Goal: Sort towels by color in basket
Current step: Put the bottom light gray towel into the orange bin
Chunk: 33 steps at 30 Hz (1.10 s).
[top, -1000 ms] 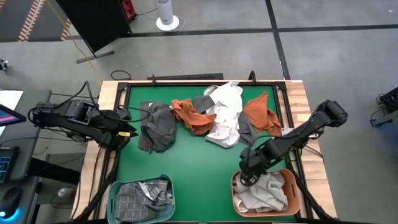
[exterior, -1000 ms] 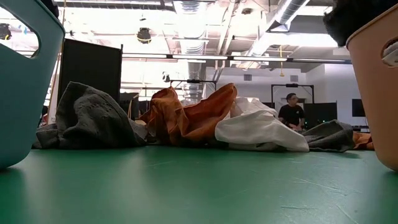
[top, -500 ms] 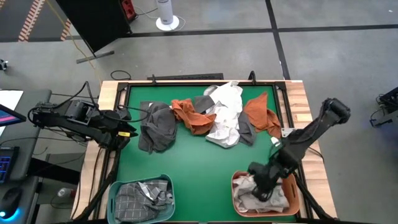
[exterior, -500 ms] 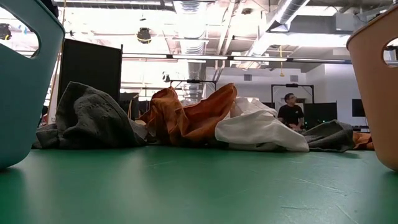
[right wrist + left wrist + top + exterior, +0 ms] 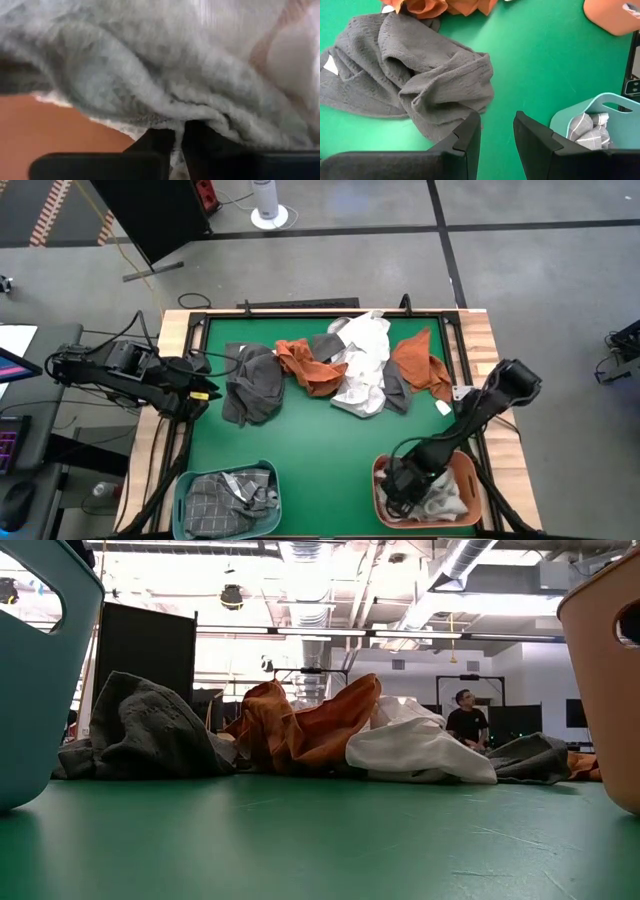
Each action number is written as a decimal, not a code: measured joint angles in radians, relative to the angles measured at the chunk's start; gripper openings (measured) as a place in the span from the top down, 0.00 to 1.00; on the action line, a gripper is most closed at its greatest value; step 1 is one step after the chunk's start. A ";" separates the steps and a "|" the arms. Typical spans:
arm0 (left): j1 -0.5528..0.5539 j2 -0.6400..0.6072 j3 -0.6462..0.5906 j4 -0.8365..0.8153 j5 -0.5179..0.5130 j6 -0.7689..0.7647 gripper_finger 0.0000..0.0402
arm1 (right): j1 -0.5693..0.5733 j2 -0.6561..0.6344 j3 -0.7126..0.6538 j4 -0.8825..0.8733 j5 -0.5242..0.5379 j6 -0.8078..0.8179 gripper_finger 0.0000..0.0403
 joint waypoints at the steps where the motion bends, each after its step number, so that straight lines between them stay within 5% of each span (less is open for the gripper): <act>1: 0.000 0.000 0.000 0.000 0.000 0.000 0.73 | 0.000 -0.018 0.000 -0.018 0.000 0.001 0.79; 23: 0.000 0.000 0.000 0.001 0.003 0.021 0.73 | -0.089 -0.480 0.000 -0.198 0.020 0.119 0.37; 28: 0.000 0.000 0.000 0.000 0.003 0.020 0.73 | -0.055 -0.466 0.000 -0.263 0.224 0.075 0.37; 33: 0.000 0.000 0.000 -0.026 0.004 0.005 0.73 | 0.011 -0.355 0.000 -0.241 0.256 -0.020 0.37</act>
